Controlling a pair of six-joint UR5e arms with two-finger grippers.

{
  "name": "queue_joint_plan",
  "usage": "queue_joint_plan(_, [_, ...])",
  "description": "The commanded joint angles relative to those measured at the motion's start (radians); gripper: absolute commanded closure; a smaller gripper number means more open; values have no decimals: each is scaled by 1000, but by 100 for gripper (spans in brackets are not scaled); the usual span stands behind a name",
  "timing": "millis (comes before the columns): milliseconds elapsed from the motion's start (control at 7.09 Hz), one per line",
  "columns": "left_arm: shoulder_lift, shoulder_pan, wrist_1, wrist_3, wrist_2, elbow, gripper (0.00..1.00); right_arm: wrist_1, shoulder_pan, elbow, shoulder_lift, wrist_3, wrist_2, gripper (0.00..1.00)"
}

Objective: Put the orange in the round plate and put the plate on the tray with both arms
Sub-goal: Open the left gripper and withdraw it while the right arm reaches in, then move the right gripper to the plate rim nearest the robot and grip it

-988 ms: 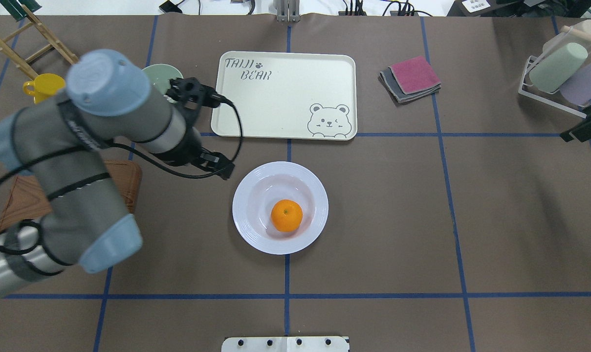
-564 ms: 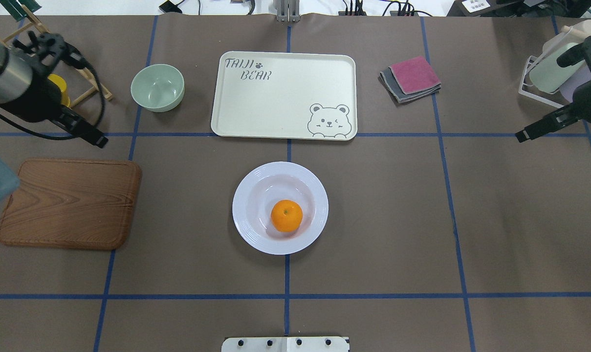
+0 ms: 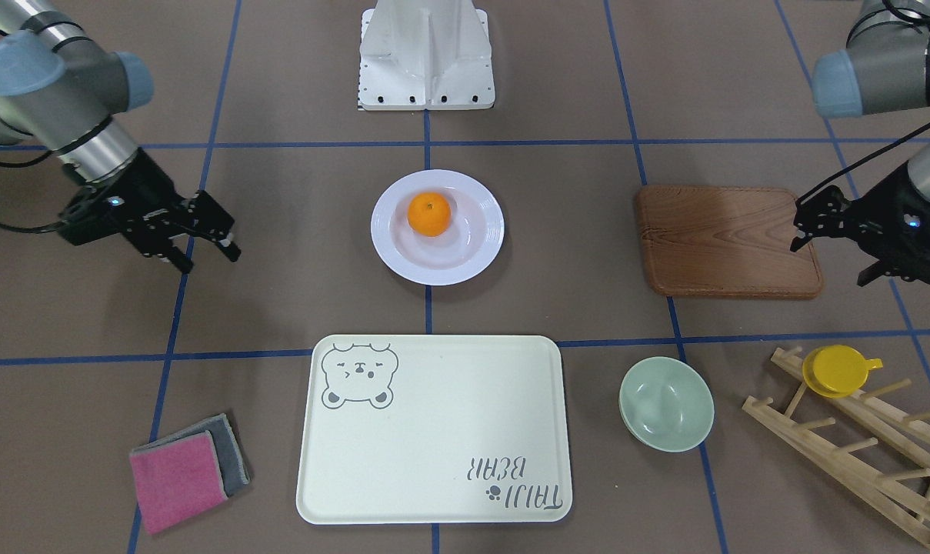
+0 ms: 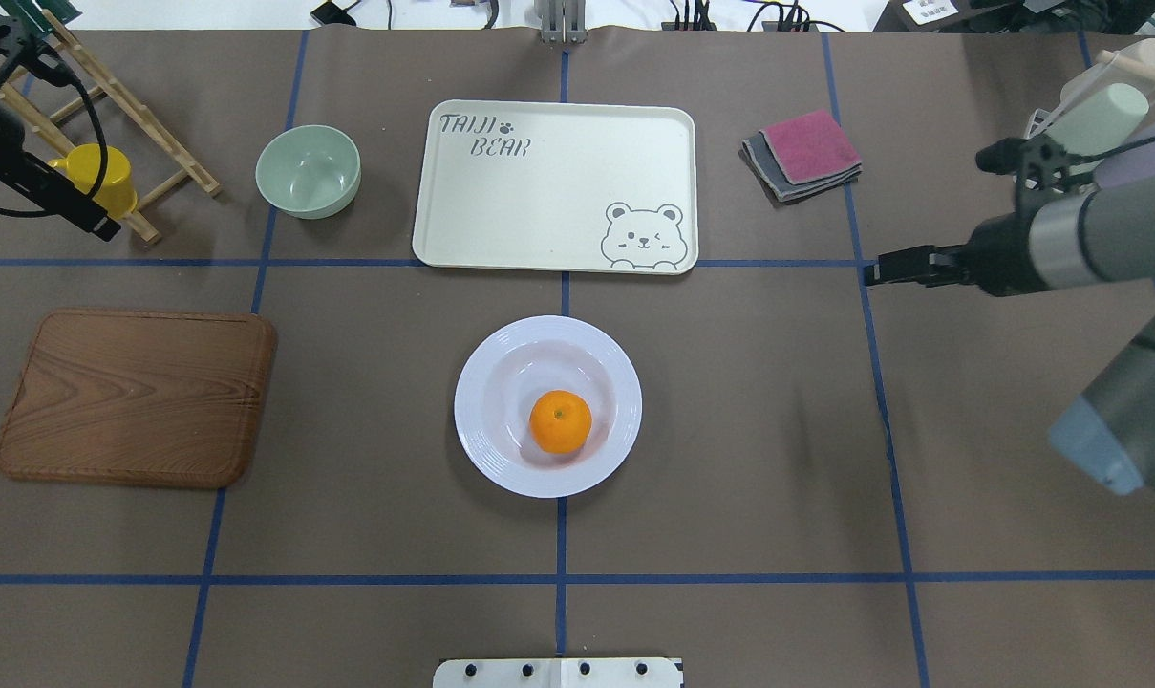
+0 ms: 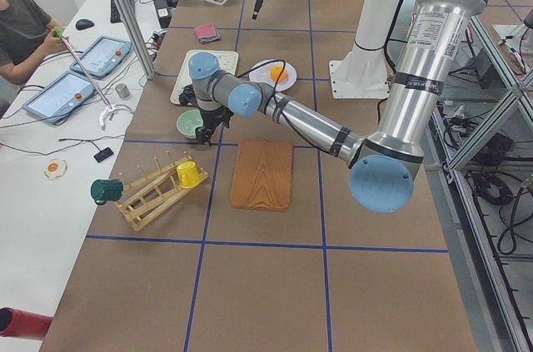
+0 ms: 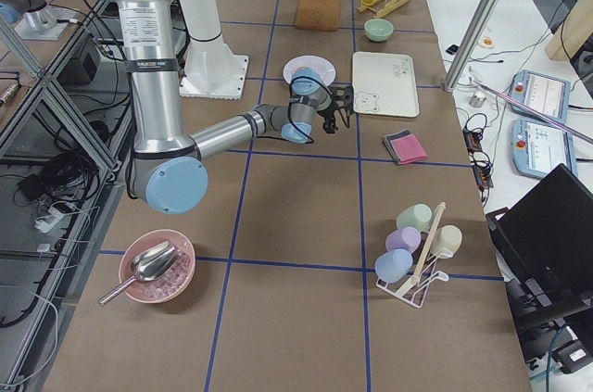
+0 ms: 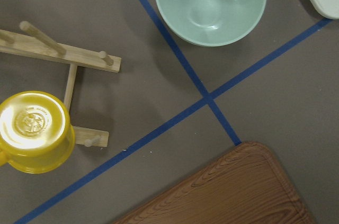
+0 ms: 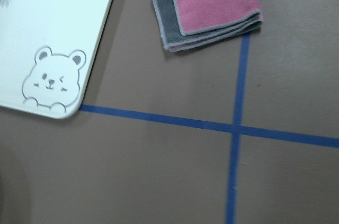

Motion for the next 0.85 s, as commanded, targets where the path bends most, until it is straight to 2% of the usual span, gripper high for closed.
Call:
queue_joint_plan(0, [-21, -33, -2, 57, 0, 47, 0, 30, -166, 9, 61, 179, -150, 5])
queue_joint_plan(141, [-21, -34, -2, 57, -1, 47, 0, 47, -231, 1, 108, 300, -262, 6])
queue_joint_plan(282, [-22, -33, -2, 57, 0, 50, 0, 216, -305, -27, 101, 360, -376, 6])
queue_joint_plan(423, [-33, -33, -2, 56, 0, 61, 0, 295, -379, -75, 100, 361, -503, 6])
queue_joint_plan(706, [-35, -33, -3, 53, -1, 61, 0, 384, -436, -107, 107, 367, -646, 5])
